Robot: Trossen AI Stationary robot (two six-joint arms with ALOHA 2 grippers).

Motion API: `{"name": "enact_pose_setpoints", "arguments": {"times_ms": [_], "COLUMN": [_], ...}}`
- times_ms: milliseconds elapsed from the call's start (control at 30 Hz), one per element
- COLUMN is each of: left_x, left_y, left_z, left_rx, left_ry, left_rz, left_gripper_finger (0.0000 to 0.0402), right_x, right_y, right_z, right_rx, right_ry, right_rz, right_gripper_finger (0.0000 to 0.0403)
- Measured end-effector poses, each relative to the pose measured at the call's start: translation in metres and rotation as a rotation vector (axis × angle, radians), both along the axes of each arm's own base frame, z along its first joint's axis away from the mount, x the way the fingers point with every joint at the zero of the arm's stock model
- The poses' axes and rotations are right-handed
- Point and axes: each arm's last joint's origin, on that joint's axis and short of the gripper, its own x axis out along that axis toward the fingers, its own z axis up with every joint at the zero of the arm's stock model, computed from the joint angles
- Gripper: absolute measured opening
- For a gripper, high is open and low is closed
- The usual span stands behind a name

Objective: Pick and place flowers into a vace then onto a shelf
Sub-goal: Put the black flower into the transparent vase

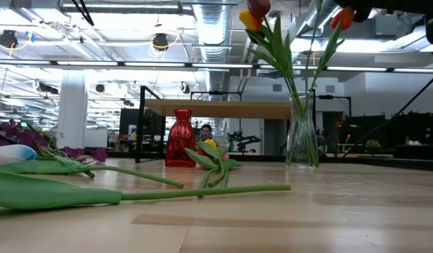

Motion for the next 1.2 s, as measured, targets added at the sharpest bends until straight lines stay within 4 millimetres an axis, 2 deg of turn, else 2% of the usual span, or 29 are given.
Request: {"name": "enact_pose_setpoints", "arguments": {"times_ms": [400, 667, 1000, 1200], "left_x": [0.0, 0.0, 0.0, 0.0], "left_y": [0.0, 0.0, 0.0, 0.0], "left_z": [0.0, 0.0, 0.0, 0.0], "left_rx": [0.0, -0.001, 0.0, 0.0], "left_ry": [0.0, -0.003, 0.0, 0.0], "left_rz": [0.0, 0.0, 0.001, 0.0], "left_gripper_finger": [0.0232, 0.0232, 0.0232, 0.0232], "right_x": [0.002, 0.015, 0.028, 0.031], "right_y": [0.005, 0.016, 0.019, 0.02], "right_z": [-0.004, 0.004, 0.018, 0.029], "right_rx": [0.032, 0.066, 0.101, 0.119], "right_ry": [0.055, 0.204, 0.404, 0.515], "right_rz": [0.003, -0.016, -0.094, -0.078], "right_gripper_finger": [0.015, 0.0175, 0.0192, 0.0227]}}
